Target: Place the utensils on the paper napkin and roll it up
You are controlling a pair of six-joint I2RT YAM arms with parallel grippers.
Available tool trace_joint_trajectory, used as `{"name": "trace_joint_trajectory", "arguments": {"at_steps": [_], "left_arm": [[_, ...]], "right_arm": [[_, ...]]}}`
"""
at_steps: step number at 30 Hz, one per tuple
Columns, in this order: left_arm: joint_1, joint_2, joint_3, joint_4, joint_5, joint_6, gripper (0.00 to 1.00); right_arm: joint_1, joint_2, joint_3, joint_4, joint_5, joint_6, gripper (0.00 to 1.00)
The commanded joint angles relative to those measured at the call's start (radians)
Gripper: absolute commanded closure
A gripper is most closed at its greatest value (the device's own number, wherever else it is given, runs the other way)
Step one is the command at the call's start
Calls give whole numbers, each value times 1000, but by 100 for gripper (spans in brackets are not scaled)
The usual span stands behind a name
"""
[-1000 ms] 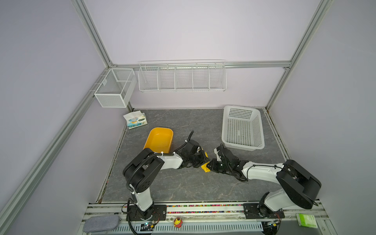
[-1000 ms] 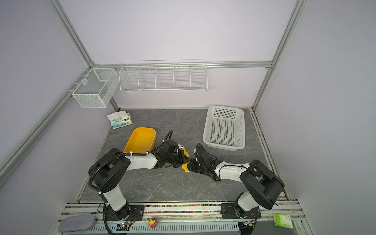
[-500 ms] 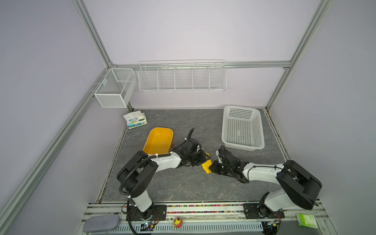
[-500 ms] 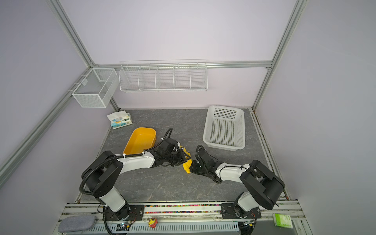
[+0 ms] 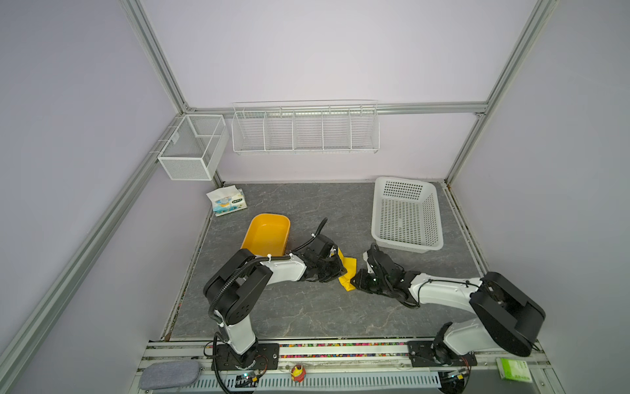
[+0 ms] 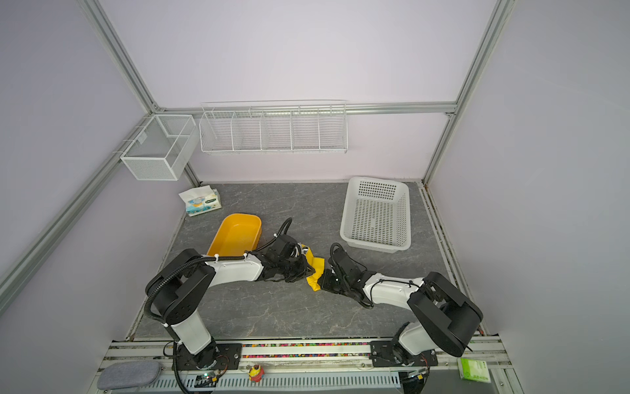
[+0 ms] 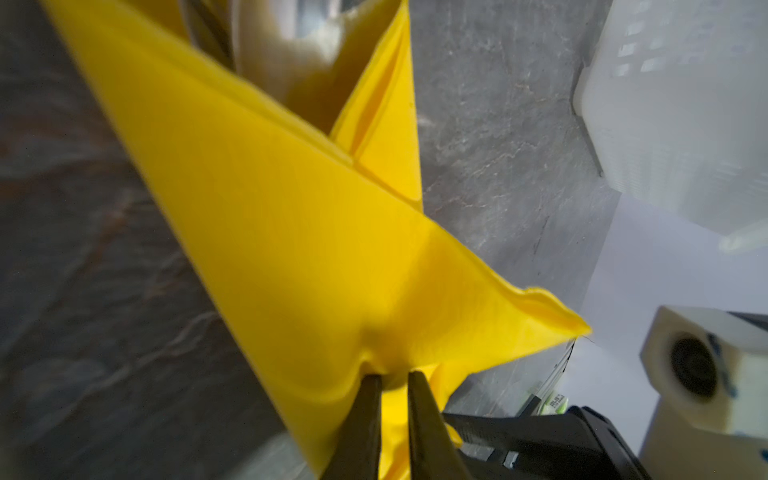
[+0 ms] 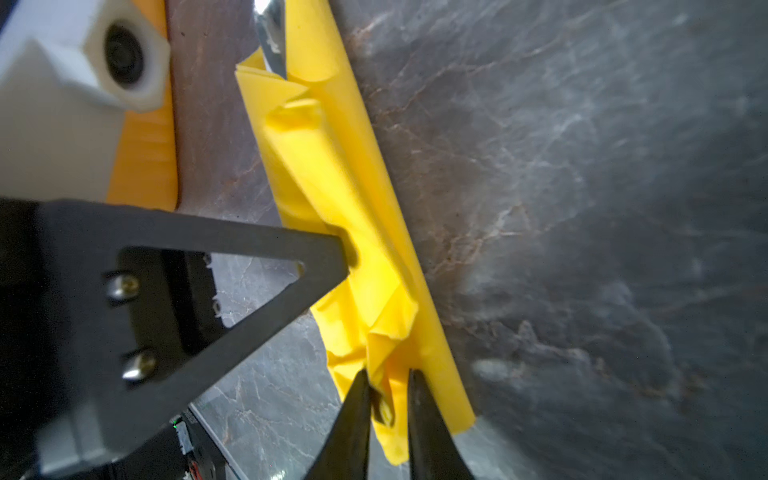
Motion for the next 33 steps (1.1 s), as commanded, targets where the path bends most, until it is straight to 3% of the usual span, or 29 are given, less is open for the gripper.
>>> {"name": "trace_joint_trajectory", "arguments": {"at_steps": [1,5,9,16,19,26,28,33], "left_arm": [[3,14,3,-1,-21,16,85],[3,15,-10,22,-14,7,85],[3,21,-7,31,-8,3,85],[4,17,-9,22,-17,9,85],[3,17,-22,24,-26,10,86],[5,34,-36,50,-20,0,87],[6,33,-39,52,-22,1,87],[5,27,-42,52,-23,0,87]], "right_arm": [[-3,-33,4,-14,-44,-13,71],[-1,2,49,-19,-88,-21,62],[9,44,64,-21,-87,-13,62],[14,22,70,-191,16,-60,78],[13,5,32,-168,18,-66,86],[12,23,36,-204,31,-72,89],[17,2,54,-244,44,-83,86],[18,-96,47,-206,8,-111,62]]}}
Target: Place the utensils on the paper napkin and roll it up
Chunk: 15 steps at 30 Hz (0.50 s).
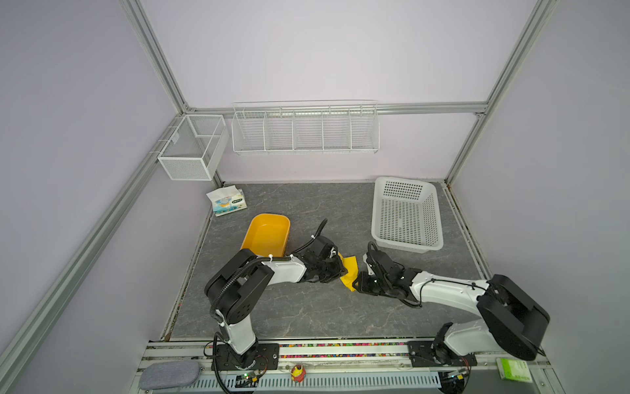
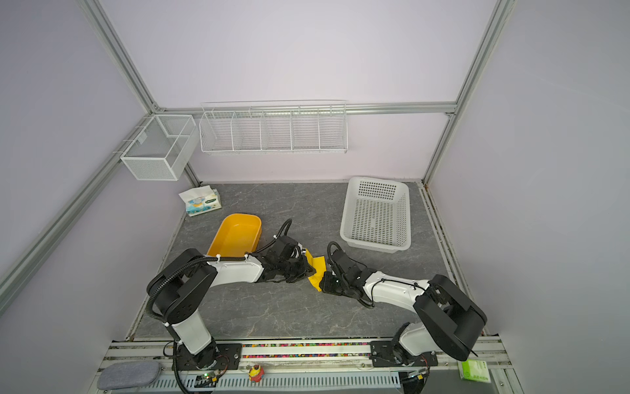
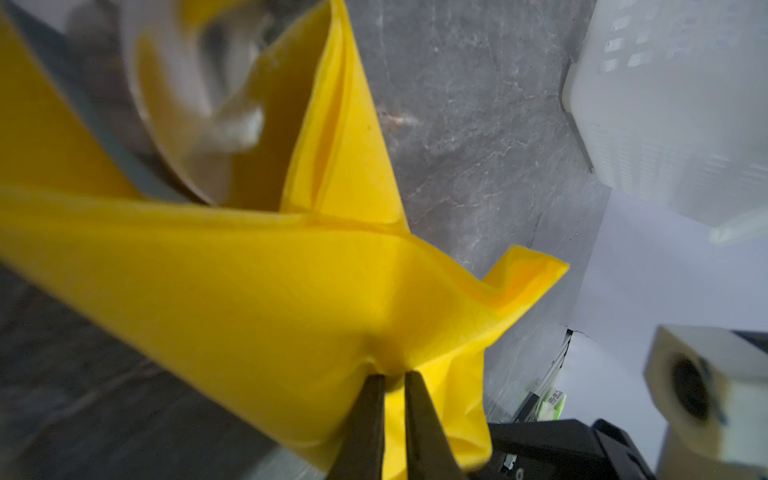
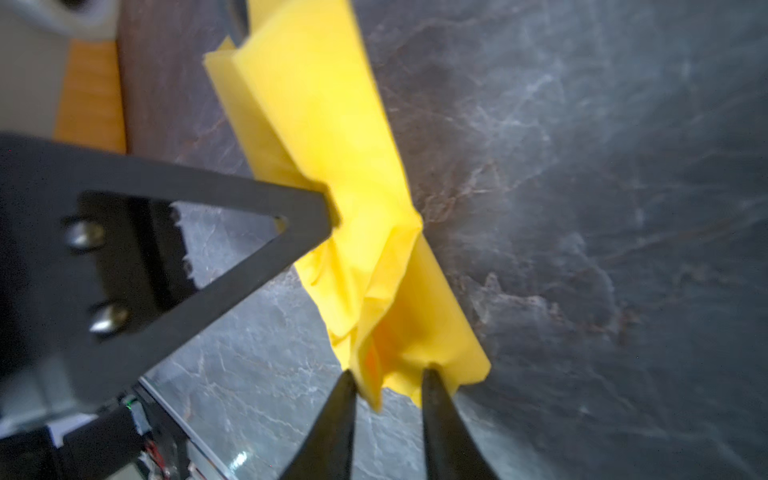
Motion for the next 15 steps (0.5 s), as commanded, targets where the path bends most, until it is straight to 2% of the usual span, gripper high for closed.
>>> {"name": "trace_joint_trajectory", "arguments": {"at_steps": [1,10,15], "left_arm": [[5,18,-18,-9,-26,-2,87],[5,18,-15,1,-17,-9,87],[5,14,-16,0,-16,-7,87]], "right_arm": [[5,-57,2,-11,-21,-38,61],[22,24,32,-15,-33,-129,60],[41,77,78,-47,6,-197,66]]}}
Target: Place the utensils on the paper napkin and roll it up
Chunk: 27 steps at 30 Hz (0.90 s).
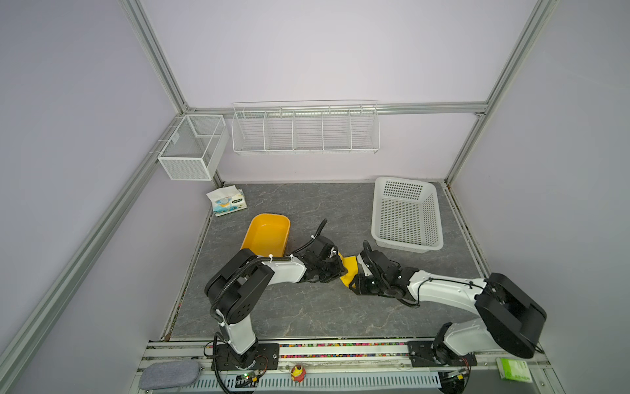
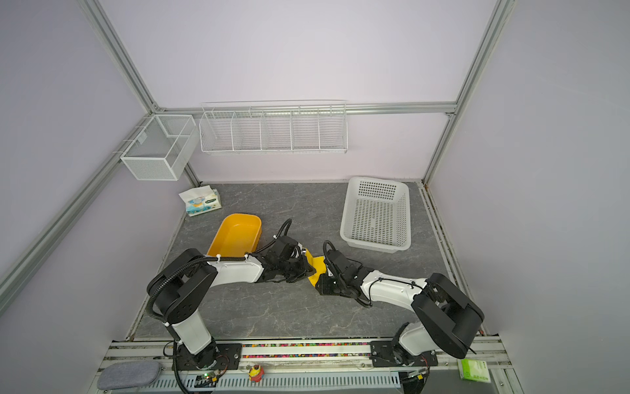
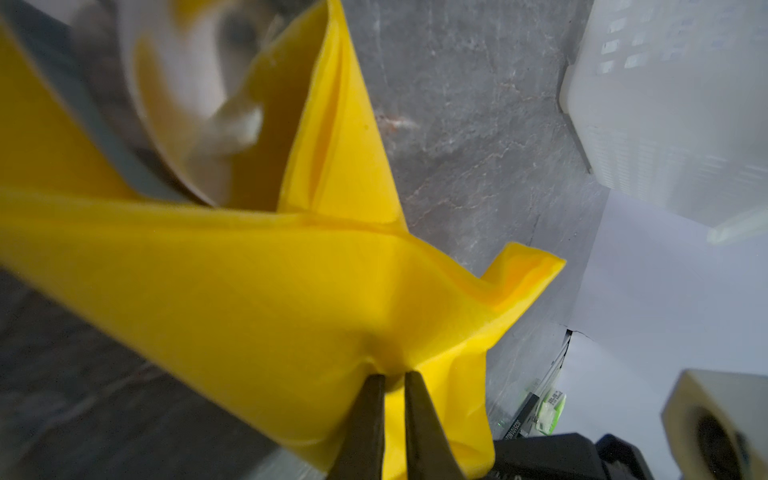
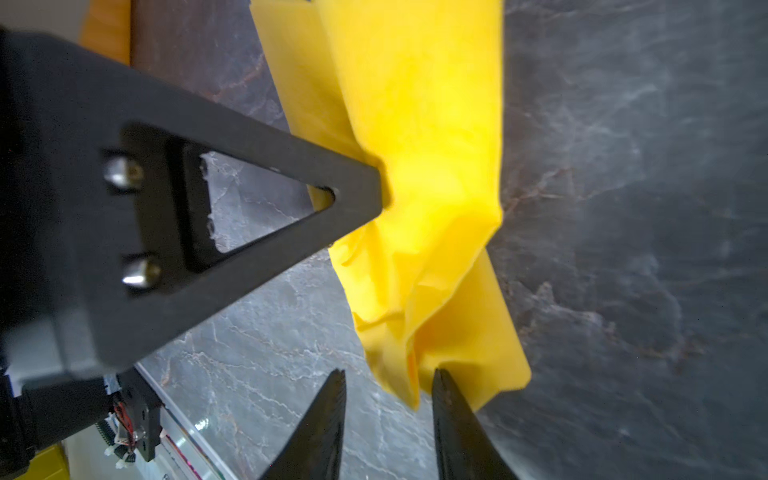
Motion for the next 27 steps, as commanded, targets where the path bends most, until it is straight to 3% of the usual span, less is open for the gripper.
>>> {"name": "trace_joint_trajectory", "arguments": {"at_steps": [1,6,15,20,23,27], "left_arm": [[5,12,-14,-11,-16,-6,87],[5,7,-17,-13,-17,-6,87],[5,10,-15,-16,-21,-4,87],[5,13,-16,-16,-24,-4,87],[5,16,-13,-14,-20,-5,87],[5,13,-14,-17,-20,-4,87]], "right_arm": [[15,23,46,-35,26,-75,68],[18,14,53,-69,89,-87,76],[17,-8,8,-59,90,-109,94],[10,-30,-10,-43,74,-93,94],[9,-41,-9,-35,73,-74,79],[10,-57,-24,14,29,-96,69]]}}
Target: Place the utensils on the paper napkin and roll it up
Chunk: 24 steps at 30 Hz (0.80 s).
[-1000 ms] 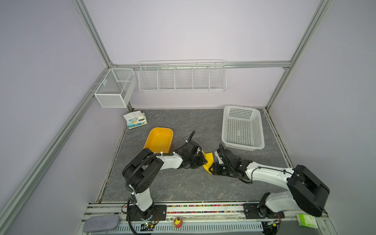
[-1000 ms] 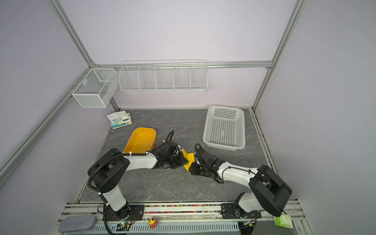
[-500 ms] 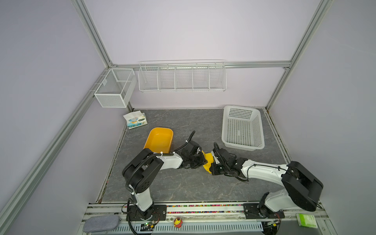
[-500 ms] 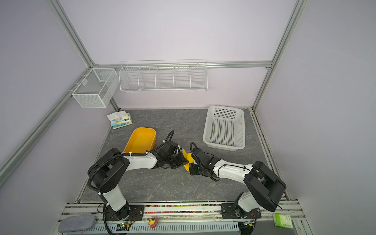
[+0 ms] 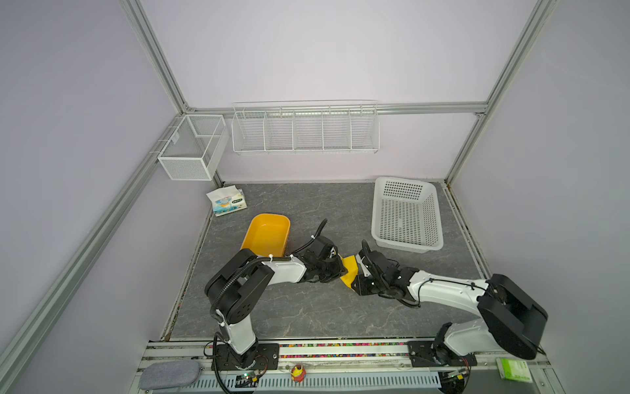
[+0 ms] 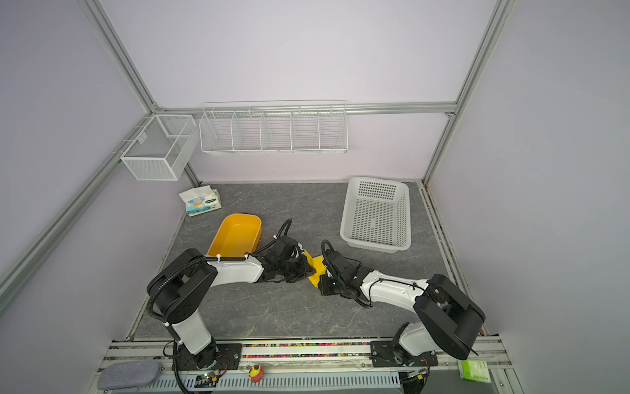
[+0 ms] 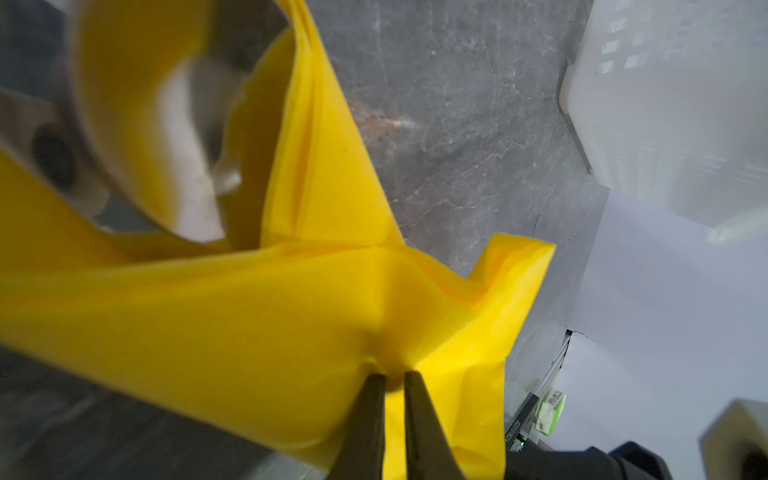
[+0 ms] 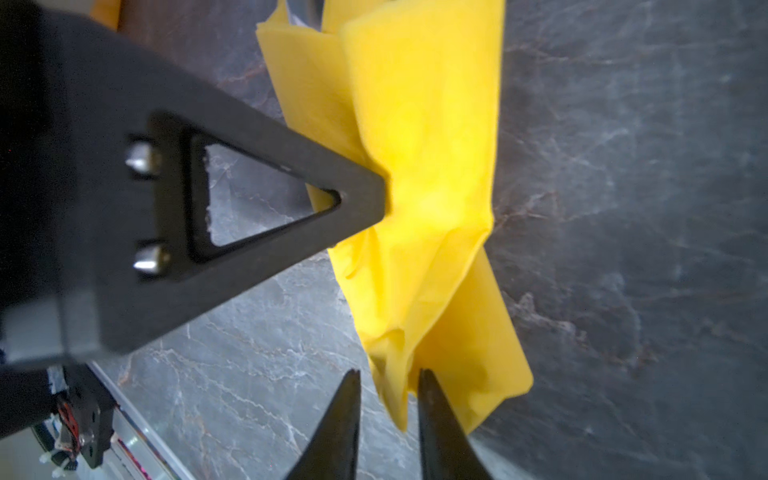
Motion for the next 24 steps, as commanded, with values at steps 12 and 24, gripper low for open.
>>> {"name": "trace_joint_trajectory", "arguments": {"at_steps": [12,24], "left_arm": [[5,13,-8,-22,-20,-4,87],[5,11,-4,-28,-23,-4,87]], "right_arm": [[0,7,-18,12,-17,-215,70],[4,45,-20,19,-4,-280,80]]}}
